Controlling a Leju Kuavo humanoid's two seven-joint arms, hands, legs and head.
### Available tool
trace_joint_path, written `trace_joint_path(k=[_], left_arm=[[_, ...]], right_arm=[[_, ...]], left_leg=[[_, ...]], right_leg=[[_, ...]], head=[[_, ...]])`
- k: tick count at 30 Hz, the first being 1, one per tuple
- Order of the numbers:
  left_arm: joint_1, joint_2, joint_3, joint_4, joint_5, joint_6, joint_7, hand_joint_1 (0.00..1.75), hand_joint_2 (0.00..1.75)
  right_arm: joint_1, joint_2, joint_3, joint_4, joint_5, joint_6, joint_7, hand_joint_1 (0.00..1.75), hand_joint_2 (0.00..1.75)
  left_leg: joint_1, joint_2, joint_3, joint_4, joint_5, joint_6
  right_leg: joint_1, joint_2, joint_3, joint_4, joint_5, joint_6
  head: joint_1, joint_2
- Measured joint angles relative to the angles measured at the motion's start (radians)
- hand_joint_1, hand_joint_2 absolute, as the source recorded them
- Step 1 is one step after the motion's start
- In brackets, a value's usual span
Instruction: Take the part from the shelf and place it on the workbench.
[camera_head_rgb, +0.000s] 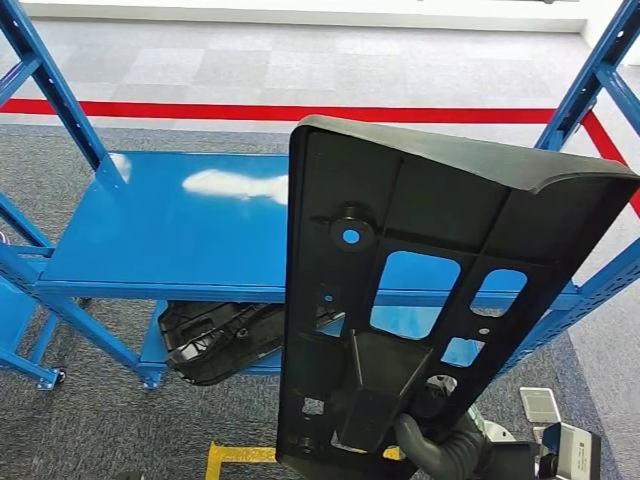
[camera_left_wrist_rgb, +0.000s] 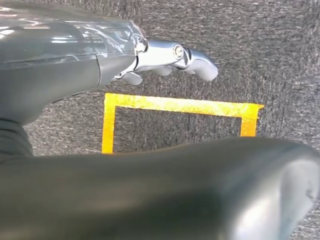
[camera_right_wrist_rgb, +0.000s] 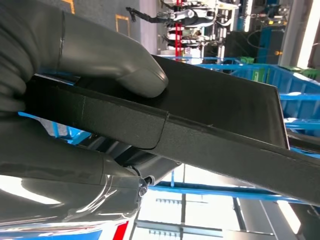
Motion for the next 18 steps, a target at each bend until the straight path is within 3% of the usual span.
trace_joint_path(k=[2,4,6,7,9,11,12,13,14,16,18], left_arm=[[-0.001,0.0,0.0,0.0,0.0,0.0,-0.002,0.0,1.75],[-0.001,0.0,0.0,0.0,0.0,-0.001,-0.004,0.0,1.75],[0.0,0.001,0.0,0.0,0.0,-0.001,-0.007,0.0,1.75],[-0.001,0.002,0.0,0.0,0.0,-0.002,-0.008,0.0,1.75],[-0.001,0.004,0.0,0.0,0.0,-0.002,-0.009,0.0,1.75],[-0.001,0.005,0.0,0.0,0.0,-0.003,-0.009,0.0,1.75],[0.0,0.005,0.0,0.0,0.0,-0.003,-0.009,0.0,1.75],[0.0,0.006,0.0,0.0,0.0,-0.004,-0.009,0.0,1.75],[0.0,0.006,0.0,0.0,0.0,-0.004,-0.009,0.0,1.75],[-0.001,0.007,0.0,0.0,0.0,-0.005,-0.009,0.0,1.75],[-0.002,0.007,0.0,0.0,0.0,-0.005,-0.01,0.0,1.75]], right_arm=[[0.0,0.0,-0.001,0.0,0.0,0.002,-0.001,1.75,1.75],[-0.001,0.001,-0.002,-0.001,-0.001,0.005,-0.004,1.75,1.75],[-0.002,0.003,-0.004,-0.001,-0.003,0.01,-0.007,1.75,1.75],[-0.002,0.004,-0.004,-0.001,-0.004,0.014,-0.007,1.75,1.75],[-0.003,0.009,-0.006,-0.001,-0.004,0.018,-0.008,1.75,1.75],[-0.001,0.012,-0.006,-0.001,-0.005,0.019,-0.009,1.75,1.75],[-0.001,0.012,-0.006,-0.001,-0.005,0.019,-0.009,1.75,1.75],[-0.001,0.012,-0.006,-0.001,-0.005,0.019,-0.009,1.75,1.75],[-0.001,0.013,-0.006,-0.001,-0.005,0.019,-0.009,1.75,1.75],[-0.001,0.014,-0.007,-0.001,-0.005,0.019,-0.009,1.75,1.75],[-0.002,0.015,-0.007,-0.001,-0.005,0.019,-0.009,1.75,1.75]], left_leg=[[-0.002,0.0,-0.005,0.005,0.004,-0.006],[-0.002,-0.001,-0.01,0.007,0.011,-0.017],[-0.001,-0.003,-0.016,0.011,0.009,-0.028],[0.0,-0.005,-0.023,0.027,-0.01,-0.034],[0.005,-0.007,-0.052,0.112,-0.085,-0.046],[0.009,-0.007,-0.086,0.233,-0.153,-0.056],[0.011,-0.007,-0.088,0.265,-0.162,-0.058],[0.012,-0.007,-0.072,0.26,-0.151,-0.059],[0.013,-0.007,-0.038,0.215,-0.126,-0.058],[0.012,-0.008,0.057,0.066,-0.075,-0.051],[0.008,-0.01,0.11,-0.027,-0.059,-0.041]], right_leg=[[0.004,0.0,0.037,-0.069,0.011,-0.008],[0.009,0.001,0.034,-0.079,0.014,-0.015],[0.007,-0.001,0.025,-0.083,0.022,-0.028],[0.004,-0.002,0.019,-0.085,0.029,-0.037],[0.001,-0.006,0.003,-0.086,0.042,-0.05],[0.002,-0.008,-0.017,-0.083,0.055,-0.051],[0.002,-0.009,-0.027,-0.081,0.061,-0.051],[0.002,-0.01,-0.037,-0.078,0.066,-0.049],[0.002,-0.01,-0.044,-0.076,0.07,-0.047],[0.003,-0.01,-0.052,-0.073,0.077,-0.04],[0.005,-0.009,-0.056,-0.072,0.087,-0.029]], head=[[0.0,0.0],[0.0,0.0],[0.0,0.0],[-0.001,0.0],[-0.001,0.0],[-0.001,0.0],[-0.001,0.0],[-0.001,0.0],[-0.001,0.0],[-0.001,0.0],[-0.001,0.0]])
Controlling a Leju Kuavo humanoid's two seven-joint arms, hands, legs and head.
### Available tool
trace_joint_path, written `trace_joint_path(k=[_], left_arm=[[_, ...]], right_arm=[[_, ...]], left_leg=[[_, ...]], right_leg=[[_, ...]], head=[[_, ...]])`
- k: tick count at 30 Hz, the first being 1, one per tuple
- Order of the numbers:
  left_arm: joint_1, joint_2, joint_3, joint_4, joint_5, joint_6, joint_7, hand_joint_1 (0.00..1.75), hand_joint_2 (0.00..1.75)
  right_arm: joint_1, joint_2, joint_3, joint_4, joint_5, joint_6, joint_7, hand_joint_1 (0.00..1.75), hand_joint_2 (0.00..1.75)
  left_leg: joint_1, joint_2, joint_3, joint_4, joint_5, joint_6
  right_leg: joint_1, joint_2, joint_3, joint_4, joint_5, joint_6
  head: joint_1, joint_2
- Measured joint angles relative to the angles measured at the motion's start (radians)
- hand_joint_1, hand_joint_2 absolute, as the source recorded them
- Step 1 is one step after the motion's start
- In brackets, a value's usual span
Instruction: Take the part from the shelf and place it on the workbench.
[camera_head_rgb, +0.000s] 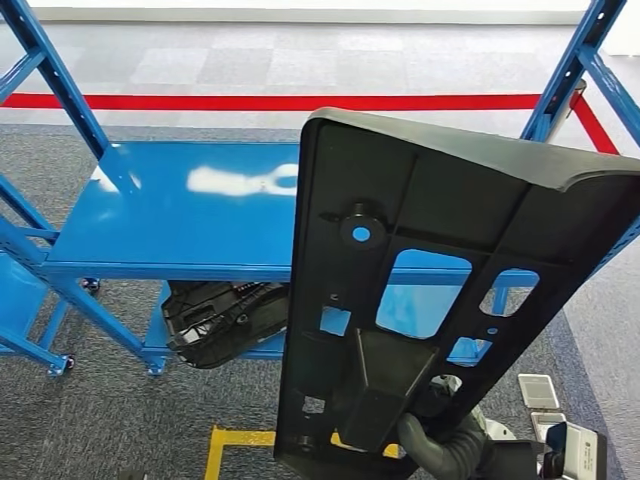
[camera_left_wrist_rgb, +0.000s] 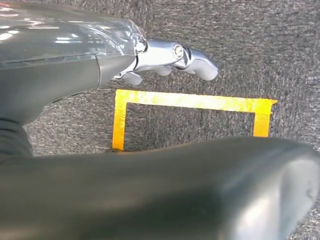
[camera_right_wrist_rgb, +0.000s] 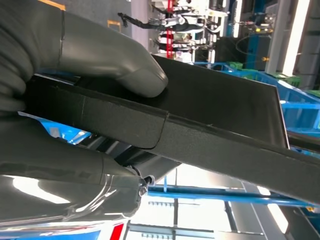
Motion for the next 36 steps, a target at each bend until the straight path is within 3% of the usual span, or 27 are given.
trace_joint_path(k=[2,4,5,7,8,9,10,11,13,15,17,19,21,23,24,25,26,27,29,31,34,36], left_arm=[[0.0,0.0,0.0,0.0,0.0,0.0,0.0,0.0,1.75],[0.0,0.0,0.0,0.0,0.0,0.0,0.0,0.0,1.75],[-0.001,0.0,0.0,0.0,0.0,0.0,0.0,0.0,1.75],[-0.001,0.001,0.0,0.0,0.0,0.0,0.0,0.0,1.75],[-0.001,0.001,0.0,0.0,0.0,0.0,0.0,0.0,1.75],[0.0,0.001,0.0,0.0,0.0,-0.001,0.0,0.0,1.75],[0.0,0.001,0.0,0.0,0.0,-0.002,0.0,0.0,1.75],[0.0,0.001,0.0,0.0,0.0,-0.003,0.0,0.0,1.75],[0.0,0.001,0.0,0.0,0.0,-0.004,0.0,0.0,1.75],[-0.001,0.001,0.0,0.0,0.0,-0.004,0.0,0.0,1.75],[0.0,0.001,0.0,0.0,0.0,-0.005,0.0,0.0,1.75],[0.0,0.002,0.0,0.0,0.0,-0.004,0.0,0.0,1.75],[0.0,0.004,0.0,0.0,0.0,-0.004,0.0,0.0,1.75],[0.0,0.004,0.0,0.0,0.0,-0.005,0.0,0.0,1.75],[0.0,0.004,0.0,0.0,0.0,-0.005,0.0,0.0,1.75],[0.0,0.004,0.0,0.0,0.0,-0.005,0.0,0.0,1.75],[0.0,0.004,0.0,0.0,0.0,-0.005,0.0,0.0,1.75],[0.0,0.004,0.0,0.0,0.0,-0.005,0.0,0.0,1.75],[-0.001,0.005,0.0,0.0,0.0,-0.005,0.0,0.0,1.75],[-0.002,0.005,0.0,0.0,0.0,-0.005,0.0,0.0,1.75],[-0.003,0.005,0.0,0.0,0.0,-0.005,0.0,0.0,1.75],[-0.004,0.005,0.0,0.0,0.0,-0.005,0.0,0.0,1.75]], right_arm=[[0.0,0.001,0.0,0.0,0.0,0.0,0.0,1.75,1.75],[0.0,0.002,-0.001,0.0,0.0,0.0,0.0,1.75,1.75],[0.0,0.002,-0.002,0.0,0.0,0.0,0.0,1.75,1.75],[0.001,0.002,-0.004,0.0,0.0,0.0,0.0,1.75,1.75],[0.001,0.002,-0.004,0.0,0.0,0.0,0.0,1.75,1.75],[0.002,0.002,-0.006,0.0,0.0,0.0,0.0,1.75,1.75],[0.002,0.002,-0.006,0.0,0.0,0.0,0.0,1.75,1.75],[0.002,0.002,-0.007,0.0,0.0,0.0,0.0,1.75,1.75],[0.001,0.002,-0.008,0.0,0.0,0.0,0.0,1.75,1.75],[0.0,0.002,-0.008,0.0,0.0,0.0,0.0,1.75,1.75],[0.001,0.002,-0.009,0.0,0.0,0.0,-0.001,1.75,1.75],[0.0,0.003,-0.009,0.0,0.0,0.0,-0.001,1.75,1.75],[0.0,0.004,-0.009,0.0,0.0,0.0,-0.001,1.75,1.75],[0.001,0.005,-0.009,0.0,0.0,0.0,-0.001,1.75,1.75],[0.001,0.005,-0.009,0.0,0.0,0.0,-0.001,1.75,1.75],[0.001,0.005,-0.009,0.0,0.0,0.0,-0.001,1.75,1.75],[0.001,0.005,-0.009,0.0,0.0,0.0,-0.001,1.75,1.75],[0.001,0.005,-0.009,0.0,0.0,0.0,-0.001,1.75,1.75],[0.0,0.006,-0.009,0.0,0.0,0.0,-0.001,1.75,1.75],[0.0,0.006,-0.009,0.0,0.0,0.0,-0.001,1.75,1.75],[0.0,0.006,-0.01,0.0,0.0,0.001,-0.001,1.75,1.75],[0.001,0.005,-0.012,0.0,0.0,0.001,-0.001,1.75,1.75]], left_leg=[[-0.004,-0.001,0.0,-0.014,0.002,0.009],[-0.003,0.004,-0.011,-0.019,0.015,0.026],[-0.002,0.007,-0.02,-0.021,0.024,0.035],[-0.003,0.011,-0.041,-0.019,0.039,0.045],[-0.005,0.012,-0.052,-0.016,0.045,0.046],[-0.006,0.013,-0.065,-0.011,0.051,0.047],[-0.007,0.014,-0.077,-0.005,0.056,0.047],[-0.007,0.014,-0.089,0.002,0.059,0.046],[-0.008,0.014,-0.107,0.018,0.062,0.043],[-0.011,0.014,-0.12,0.031,0.067,0.034],[-0.012,0.014,-0.129,0.035,0.077,0.022],[-0.011,0.011,-0.139,0.043,0.069,0.009],[-0.007,0.009,-0.16,0.098,0.005,-0.003],[-0.003,0.008,-0.185,0.207,-0.08,-0.014],[-0.001,0.008,-0.191,0.255,-0.101,-0.016],[-0.001,0.008,-0.186,0.279,-0.101,-0.017],[-0.001,0.008,-0.165,0.27,-0.081,-0.016],[-0.001,0.008,-0.129,0.227,-0.051,-0.013],[-0.004,0.005,-0.035,0.088,-0.007,-0.002],[-0.009,0.002,0.019,-0.004,-0.003,0.009],[-0.011,0.004,0.016,-0.034,0.005,0.025],[-0.007,0.008,0.0,-0.044,0.02,0.039]], right_leg=[[-0.001,0.0,-0.006,-0.001,0.013,0.015],[-0.003,0.002,-0.015,0.012,-0.005,0.025],[-0.003,0.003,-0.025,0.04,-0.036,0.027],[-0.003,0.006,-0.061,0.151,-0.123,0.029],[-0.003,0.007,-0.078,0.215,-0.156,0.03],[-0.003,0.008,-0.085,0.258,-0.169,0.031],[-0.003,0.008,-0.075,0.268,-0.16,0.032],[-0.003,0.008,-0.046,0.237,-0.136,0.032],[-0.003,0.008,0.045,0.103,-0.087,0.029],[0.001,0.009,0.099,0.007,-0.076,0.022],[0.003,0.01,0.097,-0.008,-0.077,0.015],[-0.001,0.008,0.084,-0.011,-0.068,0.0],[-0.004,0.005,0.064,-0.013,-0.053,-0.018],[-0.002,0.003,0.042,-0.012,-0.038,-0.024],[-0.001,0.001,0.03,-0.01,-0.03,-0.024],[0.0,0.0,0.018,-0.008,-0.022,-0.024],[0.0,0.0,0.007,-0.006,-0.015,-0.022],[0.001,0.0,-0.003,-0.004,-0.009,-0.02],[0.003,0.0,-0.014,-0.001,0.002,-0.014],[0.003,-0.001,-0.02,-0.001,0.016,-0.003],[0.003,0.003,-0.033,0.001,0.027,0.016],[0.005,0.01,-0.057,0.05,-0.026,0.022]], head=[[0.0,0.0],[0.001,0.0],[0.001,0.0],[0.002,0.0],[0.002,0.0],[0.002,0.0],[0.002,0.0],[0.002,0.0],[0.002,0.0],[0.002,0.0],[0.001,0.0],[0.001,0.0],[0.0,0.0],[0.0,0.0],[0.0,0.0],[0.0,0.0],[0.0,0.0],[0.0,0.0],[0.0,0.0],[0.0,0.0],[0.0,0.0],[0.002,0.0]])
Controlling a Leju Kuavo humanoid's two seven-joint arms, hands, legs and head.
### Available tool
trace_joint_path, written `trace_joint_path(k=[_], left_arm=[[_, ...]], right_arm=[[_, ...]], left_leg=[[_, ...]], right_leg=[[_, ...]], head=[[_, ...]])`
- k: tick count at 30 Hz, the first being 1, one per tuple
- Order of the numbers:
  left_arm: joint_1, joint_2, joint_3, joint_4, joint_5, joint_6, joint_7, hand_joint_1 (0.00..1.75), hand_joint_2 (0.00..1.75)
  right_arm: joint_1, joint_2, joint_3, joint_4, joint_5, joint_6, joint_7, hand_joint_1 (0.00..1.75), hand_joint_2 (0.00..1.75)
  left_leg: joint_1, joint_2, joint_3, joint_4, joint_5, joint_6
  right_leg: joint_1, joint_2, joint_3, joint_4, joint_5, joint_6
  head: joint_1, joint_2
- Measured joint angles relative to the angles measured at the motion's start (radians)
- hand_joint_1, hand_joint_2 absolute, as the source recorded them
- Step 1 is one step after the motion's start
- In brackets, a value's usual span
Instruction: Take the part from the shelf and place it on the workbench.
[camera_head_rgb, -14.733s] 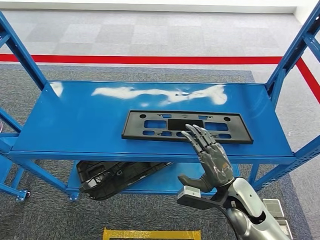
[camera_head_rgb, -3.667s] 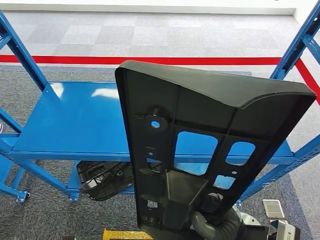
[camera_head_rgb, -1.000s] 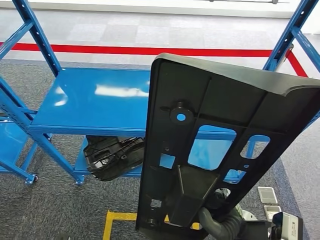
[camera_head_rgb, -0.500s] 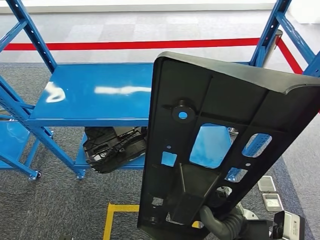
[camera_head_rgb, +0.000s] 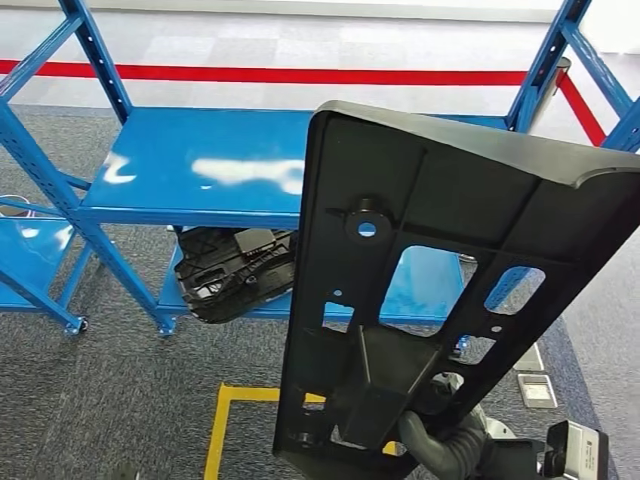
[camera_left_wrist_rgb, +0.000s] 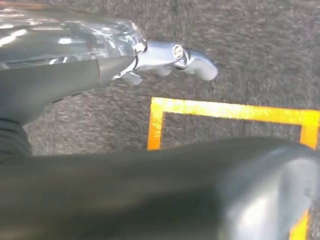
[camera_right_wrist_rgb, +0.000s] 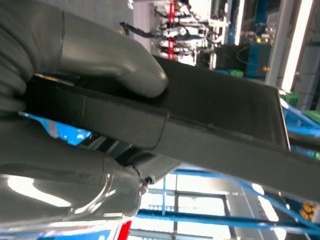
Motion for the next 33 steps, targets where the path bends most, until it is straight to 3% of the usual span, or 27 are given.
trace_joint_path(k=[2,3,4,5,6,8,10,12,14,16,18,19,20,21,23,25,27,29,31,33], left_arm=[[0.001,0.0,0.0,0.0,0.0,0.0,0.0,0.0,1.75],[0.001,0.0,0.0,0.0,0.0,0.0,0.0,0.0,1.75],[0.002,0.0,0.0,0.0,0.0,0.0,0.0,0.0,1.75],[0.002,0.0,0.0,0.0,0.0,0.0,0.0,0.0,1.75],[0.002,0.0,0.0,0.0,0.0,0.0,0.0,0.0,1.75],[0.001,0.0,0.0,0.0,0.0,0.0,0.0,0.0,1.75],[0.0,0.0,0.0,0.0,0.0,0.0,0.0,0.0,1.75],[0.0,0.0,0.0,0.0,0.0,0.0,0.0,0.0,1.75],[0.0,0.001,0.0,0.0,0.0,0.0,0.0,0.0,1.75],[0.0,0.002,0.0,0.0,0.0,0.0,0.0,0.0,1.75],[0.0,0.002,0.0,0.0,0.0,0.0,0.0,0.0,1.75],[0.001,0.002,0.0,0.0,0.0,0.0,0.0,0.0,1.75],[0.002,0.002,0.0,0.0,0.0,0.0,0.0,0.0,1.75],[0.002,0.002,0.0,0.0,0.0,0.0,0.0,0.0,1.75],[0.002,0.002,0.0,0.0,0.0,0.0,0.0,0.0,1.75],[0.003,0.003,0.0,0.0,0.0,0.0,0.0,0.0,1.75],[0.004,0.003,0.0,0.0,0.0,0.0,0.0,0.0,1.75],[0.003,0.003,0.0,0.0,0.0,0.0,0.0,0.0,1.75],[0.0,0.003,0.0,0.0,0.0,0.0,-0.001,0.0,1.75],[0.002,0.003,0.0,0.0,0.0,0.0,-0.001,0.0,1.75]], right_arm=[[0.001,0.0,-0.002,0.0,0.0,0.0,0.0,1.75,1.75],[0.001,0.0,-0.003,0.0,0.0,0.0,0.0,1.75,1.75],[0.001,0.0,-0.003,0.001,0.0,0.0,0.0,1.75,1.75],[0.002,0.0,-0.004,0.001,0.0,0.0,0.0,1.75,1.75],[0.002,0.0,-0.004,0.001,0.0,0.0,0.0,1.75,1.75],[0.001,0.0,-0.004,0.001,0.0,0.0,0.0,1.75,1.75],[0.0,0.0,-0.004,0.0,0.0,0.0,0.0,1.75,1.75],[0.0,0.0,-0.004,0.0,0.0,0.0,0.0,1.75,1.75],[0.0,0.001,-0.004,0.0,0.0,0.0,0.0,1.75,1.75],[0.0,0.001,-0.004,0.0,0.0,0.0,0.0,1.75,1.75],[0.001,0.002,-0.004,0.0,0.0,0.0,0.0,1.75,1.75],[0.001,0.002,-0.004,0.0,0.0,0.0,0.0,1.75,1.75],[0.002,0.002,-0.004,0.0,0.0,0.0,0.0,1.75,1.75],[0.002,0.002,-0.004,0.0,0.0,0.0,0.0,1.75,1.75],[0.001,0.002,-0.004,0.0,0.0,0.0,0.0,1.75,1.75],[0.0,0.002,-0.004,0.0,0.0,0.0,0.0,1.75,1.75],[0.0,0.002,-0.004,-0.001,0.0,0.0,0.0,1.75,1.75],[0.0,0.002,-0.005,-0.001,0.0,0.0,0.0,1.75,1.75],[-0.001,0.002,-0.005,-0.001,0.0,0.0,-0.001,1.75,1.75],[0.001,0.002,-0.005,-0.001,0.0,0.0,-0.001,1.75,1.75]], left_leg=[[-0.001,0.003,-0.023,0.007,0.013,0.007],[-0.002,0.004,-0.034,0.013,0.017,0.007],[-0.003,0.005,-0.046,0.02,0.02,0.008],[-0.003,0.006,-0.057,0.028,0.022,0.007],[-0.003,0.006,-0.066,0.037,0.023,0.007],[-0.004,0.006,-0.082,0.054,0.024,0.003],[-0.007,0.006,-0.094,0.066,0.027,-0.005],[-0.008,0.005,-0.102,0.069,0.034,-0.017],[-0.007,0.002,-0.112,0.083,0.019,-0.028],[-0.002,-0.001,-0.144,0.161,-0.044,-0.041],[0.003,-0.001,-0.189,0.288,-0.112,-0.051],[0.004,-0.001,-0.199,0.33,-0.125,-0.053],[0.005,-0.001,-0.193,0.336,-0.118,-0.054],[0.005,-0.001,-0.168,0.301,-0.092,-0.051],[0.002,-0.003,-0.088,0.164,-0.03,-0.039],[-0.004,-0.005,-0.039,0.069,-0.001,-0.025],[-0.009,-0.006,-0.035,0.052,0.003,-0.018],[-0.004,-0.003,-0.034,0.031,0.009,-0.009],[0.002,0.0,-0.035,0.013,0.015,0.0],[0.002,0.003,-0.043,0.016,0.018,0.003]], right_leg=[[0.0,0.003,-0.036,0.116,-0.085,0.002],[0.0,0.003,-0.049,0.175,-0.111,0.004],[0.0,0.003,-0.051,0.212,-0.119,0.005],[0.0,0.003,-0.036,0.213,-0.11,0.006],[0.0,0.002,-0.002,0.174,-0.088,0.007],[0.0,0.002,0.089,0.036,-0.048,0.004],[0.003,0.003,0.133,-0.047,-0.039,-0.005],[0.004,0.003,0.129,-0.056,-0.039,-0.013],[-0.001,0.001,0.12,-0.06,-0.032,-0.027],[-0.004,-0.002,0.107,-0.062,-0.021,-0.042],[-0.003,-0.004,0.092,-0.06,-0.013,-0.047],[-0.002,-0.006,0.086,-0.058,-0.01,-0.048],[-0.002,-0.006,0.082,-0.057,-0.008,-0.047],[-0.001,-0.007,0.079,-0.055,-0.006,-0.046],[0.001,-0.007,0.079,-0.054,-0.004,-0.044],[0.002,-0.008,0.077,-0.053,0.001,-0.036],[0.0,-0.008,0.073,-0.054,0.008,-0.023],[-0.001,-0.006,0.066,-0.048,-0.002,-0.013],[-0.002,-0.002,0.035,0.017,-0.053,-0.006],[-0.002,0.0,-0.017,0.144,-0.118,-0.002]], head=[[0.002,0.0],[0.003,0.0],[0.003,0.0],[0.003,0.0],[0.003,0.0],[0.002,0.0],[0.002,0.0],[0.002,0.0],[0.002,0.0],[0.002,0.0],[0.002,0.0],[0.002,0.0],[0.002,0.0],[0.002,0.0],[0.002,0.0],[0.002,0.0],[0.002,0.0],[0.002,0.0],[0.003,0.0],[0.003,0.0]])
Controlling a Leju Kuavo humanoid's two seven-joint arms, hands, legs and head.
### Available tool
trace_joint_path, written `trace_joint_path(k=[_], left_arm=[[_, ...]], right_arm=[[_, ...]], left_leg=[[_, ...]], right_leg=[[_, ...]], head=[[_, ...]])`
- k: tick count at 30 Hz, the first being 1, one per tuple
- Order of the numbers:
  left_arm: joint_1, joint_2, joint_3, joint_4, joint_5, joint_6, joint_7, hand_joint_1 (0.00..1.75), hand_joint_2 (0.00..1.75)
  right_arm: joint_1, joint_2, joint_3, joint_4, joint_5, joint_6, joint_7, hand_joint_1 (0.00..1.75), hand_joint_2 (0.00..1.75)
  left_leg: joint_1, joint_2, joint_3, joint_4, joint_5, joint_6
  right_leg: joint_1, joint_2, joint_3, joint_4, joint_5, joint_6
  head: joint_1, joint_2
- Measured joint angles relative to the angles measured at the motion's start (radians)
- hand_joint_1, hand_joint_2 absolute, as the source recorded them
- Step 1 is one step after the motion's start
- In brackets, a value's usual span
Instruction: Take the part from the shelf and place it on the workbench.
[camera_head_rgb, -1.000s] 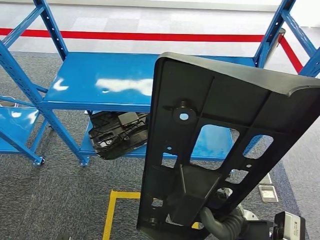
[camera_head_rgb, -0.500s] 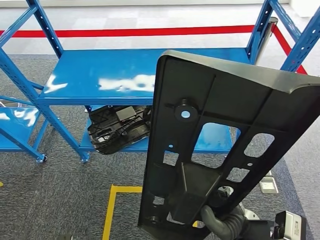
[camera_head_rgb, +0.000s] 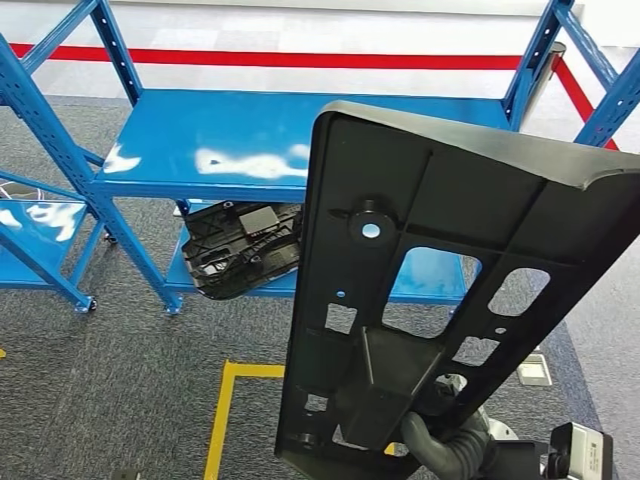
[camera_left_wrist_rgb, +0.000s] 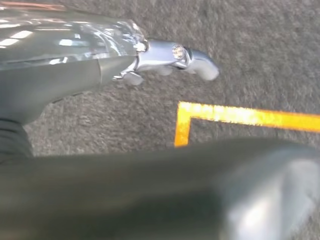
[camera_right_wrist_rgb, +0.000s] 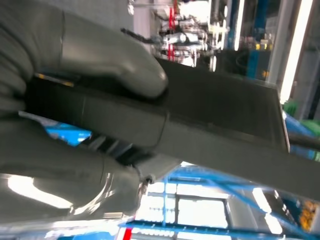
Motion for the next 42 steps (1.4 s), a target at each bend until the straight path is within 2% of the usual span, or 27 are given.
trace_joint_path(k=[1,2,3,4,6,8,10,12,13,15,16,17,18,19,20,22,25,27,29,31,32,33,34,35,37,38,42], left_arm=[[0.001,0.0,0.0,0.0,0.0,0.0,0.0,0.0,1.75],[0.002,0.0,0.0,0.0,0.0,0.0,0.0,0.0,1.75],[0.002,0.0,0.0,0.0,0.0,0.0,0.0,0.0,1.75],[0.001,0.0,0.0,0.0,0.0,0.0,0.0,0.0,1.75],[0.001,0.0,0.0,0.0,0.0,0.0,0.0,0.0,1.75],[0.0,0.0,0.0,0.0,0.0,0.0,0.0,0.0,1.75],[0.0,0.0,0.0,0.0,0.0,0.0,0.0,0.0,1.75],[-0.001,0.0,0.0,0.0,0.0,0.0,0.0,0.0,1.75],[-0.001,0.0,0.0,0.0,0.0,0.0,0.0,0.0,1.75],[-0.001,0.0,0.0,0.0,0.0,0.0,0.0,0.0,1.75],[0.0,0.0,0.0,0.0,0.0,0.0,0.0,0.0,1.75],[0.001,0.0,0.0,0.0,0.0,0.0,0.0,0.0,1.75],[0.001,-0.001,0.0,0.0,0.0,0.0,0.0,0.0,1.75],[0.002,-0.001,0.0,0.0,0.0,0.0,0.0,0.0,1.75],[0.002,0.0,0.0,0.0,0.0,0.0,0.0,0.0,1.75],[0.002,0.002,0.0,0.0,0.0,0.0,0.0,0.0,1.75],[0.002,0.004,0.0,0.0,0.0,0.0,0.0,0.0,1.75],[0.001,0.005,0.0,0.0,0.0,0.0,0.0,0.0,1.75],[0.0,0.005,0.0,0.0,0.0,0.0,0.0,0.0,1.75],[0.002,0.004,0.0,0.0,0.0,0.0,0.0,0.0,1.75],[0.003,0.004,0.0,0.0,0.0,0.0,0.0,0.0,1.75],[0.003,0.004,0.0,0.0,0.0,0.0,0.0,0.0,1.75],[0.002,0.004,0.0,0.0,0.0,0.0,0.0,0.0,1.75],[0.002,0.004,0.0,0.0,0.0,0.0,0.0,0.0,1.75],[0.002,0.004,0.0,0.0,0.0,0.0,0.0,0.0,1.75],[0.002,0.004,0.0,0.0,0.0,0.0,0.0,0.0,1.75],[0.001,0.004,0.0,0.0,0.0,0.0,0.0,0.0,1.75]], right_arm=[[0.001,0.0,0.0,0.0,0.0,0.0,0.0,1.75,1.75],[0.002,0.0,0.0,0.001,0.0,0.0,0.0,1.75,1.75],[0.002,0.0,0.0,0.001,0.0,0.0,0.0,1.75,1.75],[0.001,0.0,0.0,0.001,0.0,0.0,0.0,1.75,1.75],[0.001,0.0,0.0,0.002,0.0,0.0,0.0,1.75,1.75],[0.001,0.0,0.0,0.002,0.0,0.0,0.0,1.75,1.75],[0.001,0.0,0.0,0.001,0.0,0.0,0.0,1.75,1.75],[0.0,0.001,0.0,0.001,0.0,0.0,0.0,1.75,1.75],[0.0,0.001,0.0,0.001,0.0,0.0,0.0,1.75,1.75],[0.001,0.001,0.0,0.001,0.0,0.0,0.0,1.75,1.75],[0.001,0.001,0.0,0.001,0.0,0.0,0.0,1.75,1.75],[0.002,0.001,0.0,0.002,0.0,0.0,0.0,1.75,1.75],[0.002,0.001,0.0,0.002,0.0,0.0,0.0,1.75,1.75],[0.002,0.001,0.0,0.002,0.0,0.0,0.0,1.75,1.75],[0.001,0.001,0.0,0.001,0.0,0.0,0.0,1.75,1.75],[0.001,0.001,0.0,0.001,0.0,0.0,0.0,1.75,1.75],[0.0,0.002,0.0,0.001,0.0,0.0,0.0,1.75,1.75],[0.0,0.002,0.0,0.0,0.0,0.0,0.0,1.75,1.75],[-0.001,0.002,-0.001,0.0,0.0,0.0,-0.001,1.75,1.75],[0.001,0.002,0.0,0.0,0.0,0.0,-0.001,1.75,1.75],[0.002,0.002,0.0,0.0,0.0,0.0,-0.001,1.75,1.75],[0.002,0.002,0.0,0.001,0.0,0.0,-0.001,1.75,1.75],[0.002,0.002,0.0,0.001,0.0,0.0,-0.001,1.75,1.75],[0.002,0.002,-0.001,0.001,0.0,0.0,-0.001,1.75,1.75],[0.001,0.002,0.0,0.002,0.0,0.0,-0.001,1.75,1.75],[0.002,0.002,0.0,0.002,0.0,0.0,-0.001,1.75,1.75],[0.001,0.002,0.0,0.002,0.0,0.0,-0.001,1.75,1.75]], left_leg=[[0.0,0.002,-0.003,0.003,0.0,0.0],[0.0,0.003,-0.005,0.007,0.0,0.0],[0.001,0.003,-0.006,0.01,-0.001,-0.002],[0.002,0.003,-0.007,0.015,-0.003,-0.004],[0.002,0.003,-0.012,0.027,-0.009,-0.013],[-0.001,0.002,-0.02,0.037,-0.012,-0.021],[-0.003,0.001,-0.026,0.042,-0.012,-0.028],[-0.002,0.0,-0.041,0.067,-0.035,-0.037],[0.0,-0.001,-0.057,0.104,-0.063,-0.043],[0.003,-0.002,-0.109,0.228,-0.129,-0.051],[0.004,-0.002,-0.132,0.286,-0.15,-0.052],[0.003,-0.002,-0.142,0.317,-0.152,-0.051],[0.002,-0.003,-0.136,0.31,-0.134,-0.046],[0.0,-0.003,-0.111,0.264,-0.101,-0.039],[-0.004,-0.005,-0.076,0.195,-0.065,-0.028],[-0.014,-0.009,-0.02,0.082,-0.022,-0.008],[-0.023,-0.01,-0.008,0.044,-0.015,-0.001],[-0.017,-0.007,-0.004,0.024,-0.009,0.001],[-0.01,-0.003,-0.004,0.011,-0.004,0.003],[-0.008,0.0,-0.009,0.014,-0.003,0.005],[-0.007,0.001,-0.011,0.017,-0.003,0.004],[-0.005,0.002,-0.013,0.02,-0.004,0.003],[-0.003,0.003,-0.013,0.024,-0.006,0.001],[0.0,0.003,-0.013,0.029,-0.009,-0.003],[0.0,0.002,-0.019,0.041,-0.016,-0.014],[-0.002,0.001,-0.023,0.047,-0.018,-0.018],[-0.003,0.0,-0.039,0.067,-0.029,-0.033]], right_leg=[[0.0,0.0,-0.017,0.05,-0.015,0.003],[-0.001,0.0,-0.019,0.069,-0.011,0.006],[-0.001,0.0,-0.002,0.048,0.012,0.008],[-0.002,-0.001,0.03,-0.009,0.047,0.011],[-0.002,-0.001,0.094,-0.131,0.094,0.01],[0.0,0.001,0.114,-0.179,0.1,0.003],[-0.002,0.003,0.108,-0.182,0.099,-0.006],[-0.006,0.003,0.102,-0.185,0.098,-0.018],[-0.008,0.002,0.099,-0.187,0.099,-0.025],[-0.005,0.0,0.093,-0.186,0.101,-0.033],[-0.003,-0.001,0.092,-0.186,0.103,-0.035],[0.0,-0.002,0.091,-0.186,0.104,-0.037],[0.003,-0.002,0.091,-0.186,0.104,-0.038],[0.006,-0.002,0.092,-0.186,0.105,-0.038],[0.008,-0.002,0.094,-0.186,0.105,-0.039],[0.01,-0.002,0.093,-0.186,0.107,-0.035],[0.005,-0.002,0.088,-0.187,0.115,-0.022],[0.007,0.0,0.081,-0.172,0.099,-0.014],[0.007,0.002,0.051,-0.095,0.041,-0.007],[0.004,0.003,0.003,0.028,-0.018,0.001],[0.002,0.003,-0.01,0.067,-0.026,0.006],[0.0,0.003,-0.007,0.071,-0.014,0.011],[-0.002,0.002,0.013,0.036,0.016,0.016],[-0.005,0.001,0.047,-0.028,0.053,0.021],[-0.006,0.001,0.101,-0.137,0.095,0.022],[-0.006,0.001,0.111,-0.162,0.099,0.018],[-0.009,0.005,0.104,-0.176,0.089,-0.012]], head=[[0.0,0.0],[0.0,0.0],[0.0,0.0],[0.0,0.0],[0.0,0.0],[0.0,0.0],[0.0,0.0],[-0.001,0.0],[-0.001,0.0],[-0.001,0.0],[-0.001,0.0],[-0.001,0.0],[-0.001,0.0],[-0.001,0.0],[-0.001,0.0],[0.0,0.0],[0.0,0.0],[0.0,0.0],[0.001,0.0],[0.001,0.0],[0.001,0.0],[0.001,0.0],[0.001,0.0],[0.001,0.0],[0.001,0.0],[0.001,0.0],[0.0,0.0]])
